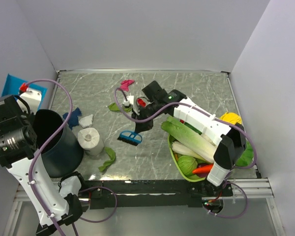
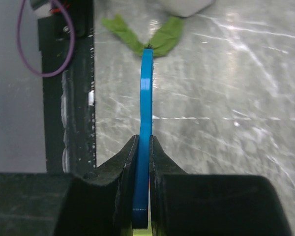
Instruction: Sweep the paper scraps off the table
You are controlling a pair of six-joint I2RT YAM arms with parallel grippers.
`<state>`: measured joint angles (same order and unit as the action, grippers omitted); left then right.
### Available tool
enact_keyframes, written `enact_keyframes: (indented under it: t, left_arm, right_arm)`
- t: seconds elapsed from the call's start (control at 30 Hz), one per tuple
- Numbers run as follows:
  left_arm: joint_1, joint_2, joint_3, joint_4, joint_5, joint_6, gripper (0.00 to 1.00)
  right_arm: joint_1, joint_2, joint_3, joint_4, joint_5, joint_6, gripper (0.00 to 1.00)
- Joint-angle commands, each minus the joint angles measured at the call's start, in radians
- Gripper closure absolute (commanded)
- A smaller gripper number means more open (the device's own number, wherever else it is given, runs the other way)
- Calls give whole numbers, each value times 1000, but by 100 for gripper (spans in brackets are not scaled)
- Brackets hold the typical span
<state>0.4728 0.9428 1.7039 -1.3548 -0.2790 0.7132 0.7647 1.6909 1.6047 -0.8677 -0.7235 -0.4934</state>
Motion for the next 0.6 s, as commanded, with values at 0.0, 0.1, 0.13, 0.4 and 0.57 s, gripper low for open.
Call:
enact_keyframes:
  t: [0.0,0.1,0.13,0.4,0.57]
  left_arm:
    - [4,-21,40,54,267,-179,99]
    - [4,-53,45,81,378,-193,99]
    - [6,-62,45,97,394,-208,99]
    - [4,-78,83,125,423,-232,99]
    - [6,-104,76,111,426,-205,99]
  right_arm:
    - [87,35,18,12,-24,-36,100]
    - [157,114,76,10,-40,19,100]
    - [177,137,90,16,-42,71,100]
    - [203,407,222,35,-169,416,100]
    - [200,438,219,87,-22,521,100]
